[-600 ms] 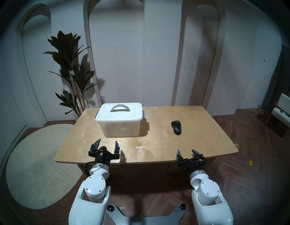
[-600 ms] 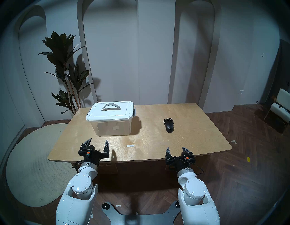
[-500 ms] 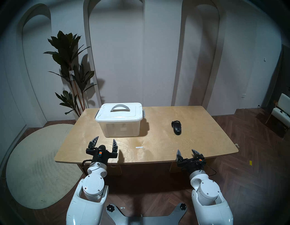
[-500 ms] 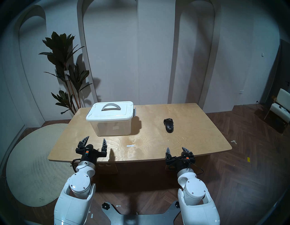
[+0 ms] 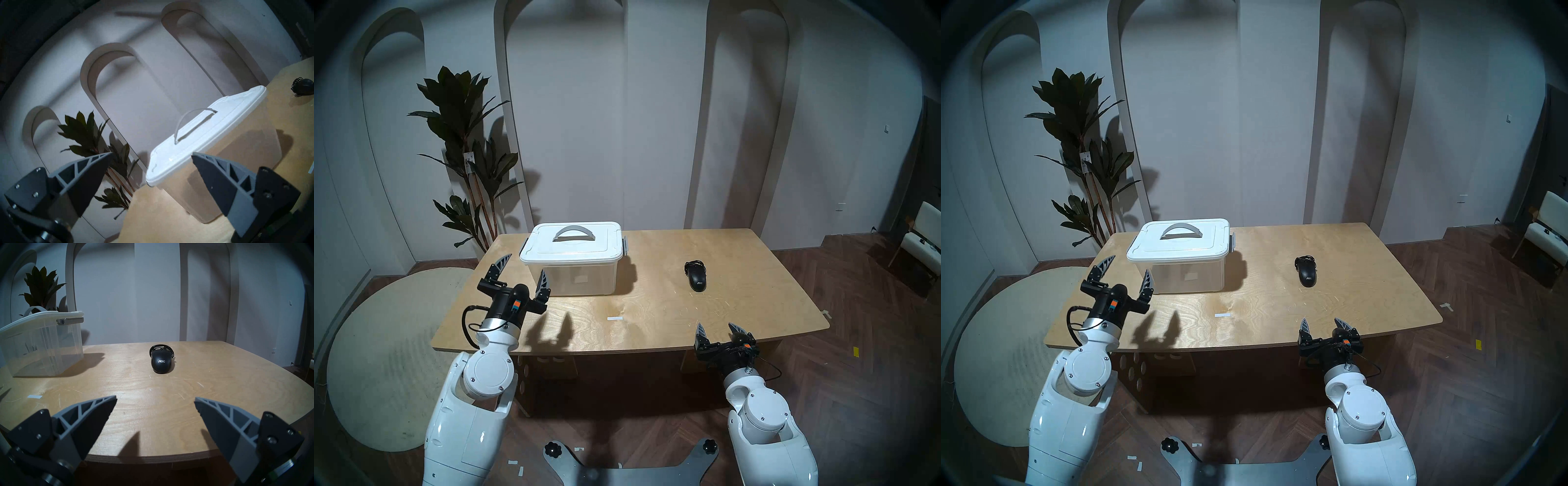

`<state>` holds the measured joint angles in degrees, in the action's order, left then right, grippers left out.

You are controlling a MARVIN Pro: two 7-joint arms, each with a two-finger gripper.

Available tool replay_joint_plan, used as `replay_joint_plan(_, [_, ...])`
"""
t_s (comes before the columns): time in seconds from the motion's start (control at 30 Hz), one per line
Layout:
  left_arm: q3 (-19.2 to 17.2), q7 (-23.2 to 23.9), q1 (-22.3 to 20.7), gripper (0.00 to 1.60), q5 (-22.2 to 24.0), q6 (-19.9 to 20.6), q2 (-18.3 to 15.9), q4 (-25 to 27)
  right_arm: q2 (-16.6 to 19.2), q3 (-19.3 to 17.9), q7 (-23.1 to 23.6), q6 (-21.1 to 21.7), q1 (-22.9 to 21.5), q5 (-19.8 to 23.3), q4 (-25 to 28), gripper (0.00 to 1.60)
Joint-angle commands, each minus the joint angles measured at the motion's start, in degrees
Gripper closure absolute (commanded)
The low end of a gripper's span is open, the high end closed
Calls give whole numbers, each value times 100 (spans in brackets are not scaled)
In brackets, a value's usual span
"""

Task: Open a storage container and put mouse inside

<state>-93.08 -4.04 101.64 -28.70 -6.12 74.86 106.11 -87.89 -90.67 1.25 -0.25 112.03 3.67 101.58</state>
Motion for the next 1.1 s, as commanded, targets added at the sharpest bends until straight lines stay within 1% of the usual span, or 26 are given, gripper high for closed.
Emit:
replay_joint_plan(0.0, [217, -344, -453, 0, -1001, 14, -267, 257, 3, 7, 11, -25, -24, 2, 113, 0])
replay_joint_plan(0.03, [296, -338, -476, 0, -1132, -37, -323, 249, 3, 7, 11, -25, -24, 2, 113, 0])
replay_joint_plan(0.13, [557, -527, -590, 0, -1788, 32, -405, 135, 4, 8, 10, -24, -23, 2, 115, 0])
replay_joint_plan(0.23, [787, -768, -772, 0, -2300, 98, -387, -64, 4, 8, 10, -25, -24, 2, 114, 0])
replay_joint_plan(0.33, [964, -956, -994, 0, -2757, 169, -407, -242, 4, 8, 9, -25, -25, 2, 112, 0])
replay_joint_plan(0.4, [1021, -1014, -1122, 0, -2966, 244, -385, -286, 5, 9, 9, -25, -23, 3, 115, 0])
replay_joint_plan(0.47, [910, -893, -1200, 0, -2895, 293, -331, -165, 5, 9, 8, -25, -24, 3, 113, 0])
replay_joint_plan(0.53, [814, -668, -1310, 0, -3099, 308, -548, -44, 4, 9, 6, -26, -29, 2, 104, 0])
replay_joint_plan(0.57, [779, -485, -1354, 0, -3208, 264, -763, -10, 4, 9, 5, -26, -32, 1, 97, 0])
replay_joint_plan(0.6, [770, -524, -1454, 0, -3346, 220, -844, -47, 4, 9, 4, -26, -34, 1, 94, 0])
replay_joint_plan(0.67, [702, -333, -1480, 0, -3421, 229, -894, 36, 3, 9, 3, -26, -36, 1, 89, 0])
replay_joint_plan(0.8, [768, 168, -1777, 0, -3683, 91, -1110, -115, 4, 10, 2, -28, -37, 1, 89, 0])
replay_joint_plan(0.83, [769, 265, -1755, 0, -3747, 97, -1115, -134, 4, 10, 1, -28, -37, 1, 89, 0])
replay_joint_plan(0.87, [818, 382, -1887, 0, -3791, 57, -1112, -238, 5, 11, 1, -29, -37, 2, 89, 0])
replay_joint_plan(0.9, [813, 492, -1871, 0, -3719, 26, -1046, -248, 5, 11, 1, -29, -37, 2, 90, 0])
replay_joint_plan(1.07, [981, 834, -2185, 0, -3924, -85, -950, -573, 5, 12, -1, -29, -38, 2, 88, 0])
